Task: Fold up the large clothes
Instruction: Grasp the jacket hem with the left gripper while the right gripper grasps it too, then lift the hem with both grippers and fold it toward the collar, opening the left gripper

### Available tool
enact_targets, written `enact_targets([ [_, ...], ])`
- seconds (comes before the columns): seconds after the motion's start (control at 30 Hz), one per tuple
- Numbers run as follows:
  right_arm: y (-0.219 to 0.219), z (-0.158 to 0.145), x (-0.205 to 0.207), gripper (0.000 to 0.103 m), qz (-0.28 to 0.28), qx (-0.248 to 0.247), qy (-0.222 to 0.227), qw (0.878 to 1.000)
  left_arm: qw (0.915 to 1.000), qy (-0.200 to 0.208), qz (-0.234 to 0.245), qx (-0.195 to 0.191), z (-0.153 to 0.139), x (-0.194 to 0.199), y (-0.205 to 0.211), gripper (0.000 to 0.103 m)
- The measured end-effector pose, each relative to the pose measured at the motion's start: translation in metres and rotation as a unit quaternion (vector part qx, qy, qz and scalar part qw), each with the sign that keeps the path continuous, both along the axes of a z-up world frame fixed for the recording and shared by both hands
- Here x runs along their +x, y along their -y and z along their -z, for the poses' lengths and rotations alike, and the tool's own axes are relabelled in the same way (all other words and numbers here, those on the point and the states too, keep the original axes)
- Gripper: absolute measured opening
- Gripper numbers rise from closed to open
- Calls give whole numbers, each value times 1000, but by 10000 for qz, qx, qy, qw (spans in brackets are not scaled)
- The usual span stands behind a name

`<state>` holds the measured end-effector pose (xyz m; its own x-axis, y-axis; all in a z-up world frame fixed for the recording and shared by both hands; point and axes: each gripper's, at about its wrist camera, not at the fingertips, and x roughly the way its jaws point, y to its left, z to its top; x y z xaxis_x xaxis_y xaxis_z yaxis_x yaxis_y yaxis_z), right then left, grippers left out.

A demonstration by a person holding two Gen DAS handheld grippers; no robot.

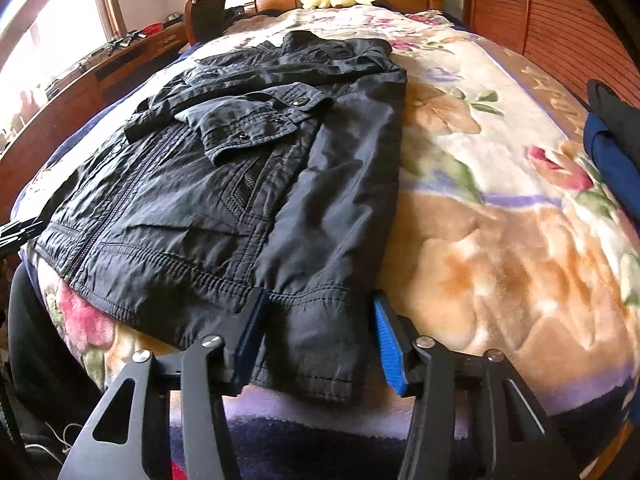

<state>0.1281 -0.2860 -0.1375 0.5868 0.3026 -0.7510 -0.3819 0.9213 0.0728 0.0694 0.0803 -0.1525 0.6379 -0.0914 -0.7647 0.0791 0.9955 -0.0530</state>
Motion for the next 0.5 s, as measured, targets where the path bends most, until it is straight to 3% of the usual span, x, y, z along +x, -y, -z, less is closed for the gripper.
enact_targets([
  [0.13,0,-2,0,29,-149,146,-29,9998,9998,64,-21,-194,-5,-2,-5,11],
  [0.2,0,-6,0,18,-179,221,24,9996,9991,197,-41,-367,-15,-4,-10,8],
  [0.27,-2,-14,-4,15,-185,177,171,9995,9984,447,-42,-350,-31,-8,-8,7],
  [0.5,-2,-69,-34,12,-134,338,851,9957,9928,1164,98,-267,-92,-32,4,6],
])
